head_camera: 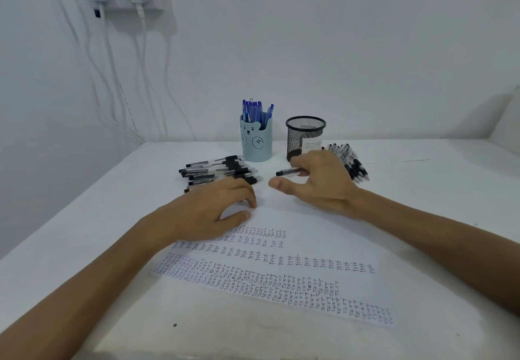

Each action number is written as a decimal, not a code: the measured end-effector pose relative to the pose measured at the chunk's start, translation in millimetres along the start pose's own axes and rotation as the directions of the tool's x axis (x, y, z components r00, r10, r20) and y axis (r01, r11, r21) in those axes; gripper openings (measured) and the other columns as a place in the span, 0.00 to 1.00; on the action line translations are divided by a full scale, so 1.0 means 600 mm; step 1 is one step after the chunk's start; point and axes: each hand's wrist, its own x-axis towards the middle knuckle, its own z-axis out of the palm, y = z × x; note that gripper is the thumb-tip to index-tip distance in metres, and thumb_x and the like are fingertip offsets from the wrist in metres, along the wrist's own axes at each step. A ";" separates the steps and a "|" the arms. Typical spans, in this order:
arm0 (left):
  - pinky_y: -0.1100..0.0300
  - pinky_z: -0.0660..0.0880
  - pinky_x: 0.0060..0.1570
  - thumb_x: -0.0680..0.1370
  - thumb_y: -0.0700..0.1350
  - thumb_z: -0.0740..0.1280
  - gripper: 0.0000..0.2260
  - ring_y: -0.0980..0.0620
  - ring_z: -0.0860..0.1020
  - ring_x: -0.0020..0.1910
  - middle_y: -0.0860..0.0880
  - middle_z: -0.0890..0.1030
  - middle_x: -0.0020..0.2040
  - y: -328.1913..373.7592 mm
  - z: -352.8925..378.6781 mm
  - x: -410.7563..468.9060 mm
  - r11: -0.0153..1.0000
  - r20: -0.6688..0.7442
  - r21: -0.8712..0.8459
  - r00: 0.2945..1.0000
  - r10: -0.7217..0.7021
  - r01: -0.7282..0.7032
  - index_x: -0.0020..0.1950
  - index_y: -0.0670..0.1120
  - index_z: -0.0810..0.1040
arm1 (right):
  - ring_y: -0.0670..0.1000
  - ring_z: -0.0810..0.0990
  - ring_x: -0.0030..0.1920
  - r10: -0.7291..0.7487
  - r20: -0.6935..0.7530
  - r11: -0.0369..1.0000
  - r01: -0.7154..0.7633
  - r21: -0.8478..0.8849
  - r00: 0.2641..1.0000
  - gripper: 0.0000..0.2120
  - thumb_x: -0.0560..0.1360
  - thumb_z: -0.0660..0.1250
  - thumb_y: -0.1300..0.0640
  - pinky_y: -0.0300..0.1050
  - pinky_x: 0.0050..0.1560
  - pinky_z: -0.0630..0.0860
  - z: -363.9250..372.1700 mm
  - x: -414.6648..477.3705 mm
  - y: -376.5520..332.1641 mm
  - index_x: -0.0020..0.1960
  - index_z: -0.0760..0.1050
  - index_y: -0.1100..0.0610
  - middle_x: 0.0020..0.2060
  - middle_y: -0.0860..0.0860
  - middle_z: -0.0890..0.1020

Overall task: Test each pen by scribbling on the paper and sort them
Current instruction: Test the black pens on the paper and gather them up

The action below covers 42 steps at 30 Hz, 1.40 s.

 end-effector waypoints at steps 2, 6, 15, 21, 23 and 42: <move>0.57 0.73 0.63 0.83 0.59 0.57 0.14 0.61 0.72 0.65 0.63 0.73 0.64 0.000 0.000 0.001 1.000 0.004 0.002 1.000 0.001 -0.001 0.64 0.57 0.75 | 0.47 0.66 0.24 0.005 0.003 1.000 -0.005 0.002 1.000 0.35 0.72 0.58 0.24 0.44 0.31 0.66 -0.004 0.001 0.000 0.26 0.63 0.55 0.20 0.46 0.64; 0.58 0.73 0.63 0.84 0.57 0.59 0.12 0.62 0.72 0.64 0.63 0.73 0.64 -0.001 -0.002 0.001 1.000 0.001 0.013 1.000 0.005 -0.005 0.64 0.57 0.76 | 0.49 0.65 0.24 0.014 -0.007 0.996 -0.013 0.085 1.000 0.34 0.74 0.56 0.28 0.46 0.30 0.65 -0.003 0.003 -0.006 0.25 0.67 0.56 0.19 0.48 0.65; 0.54 0.74 0.63 0.83 0.60 0.57 0.15 0.60 0.73 0.64 0.63 0.72 0.65 0.003 -0.005 -0.001 1.000 0.012 0.016 1.000 -0.007 0.007 0.65 0.57 0.75 | 0.42 0.71 0.31 -0.116 -0.029 0.990 0.113 -0.083 0.993 0.19 0.76 0.66 0.37 0.43 0.33 0.70 0.007 0.007 -0.002 0.38 0.69 0.51 0.29 0.41 0.73; 0.55 0.73 0.65 0.84 0.62 0.59 0.17 0.61 0.72 0.65 0.63 0.72 0.66 0.008 -0.005 0.000 0.999 0.009 0.037 1.000 -0.003 0.002 0.67 0.56 0.74 | 0.48 0.73 0.44 -0.002 -0.094 0.998 0.008 0.056 0.996 0.25 0.86 0.50 0.45 0.41 0.47 0.70 0.002 -0.002 -0.003 0.43 0.76 0.59 0.40 0.46 0.74; 0.57 0.71 0.67 0.83 0.65 0.59 0.20 0.62 0.69 0.67 0.62 0.71 0.68 0.016 -0.006 -0.001 0.999 0.019 0.037 1.000 0.002 -0.003 0.69 0.55 0.73 | 0.43 0.77 0.35 0.149 -0.018 0.949 -0.137 0.285 0.989 0.28 0.86 0.52 0.43 0.35 0.41 0.70 -0.004 -0.004 -0.014 0.44 0.79 0.61 0.32 0.41 0.78; 0.53 0.64 0.76 0.74 0.74 0.66 0.36 0.63 0.61 0.75 0.64 0.63 0.74 0.028 -0.001 0.002 0.999 0.128 -0.017 0.991 -0.035 0.037 0.76 0.58 0.65 | 0.50 0.73 0.28 0.109 0.554 0.617 -0.493 0.613 0.826 0.08 0.77 0.65 0.69 0.39 0.30 0.70 -0.043 -0.069 -0.052 0.44 0.81 0.61 0.30 0.56 0.81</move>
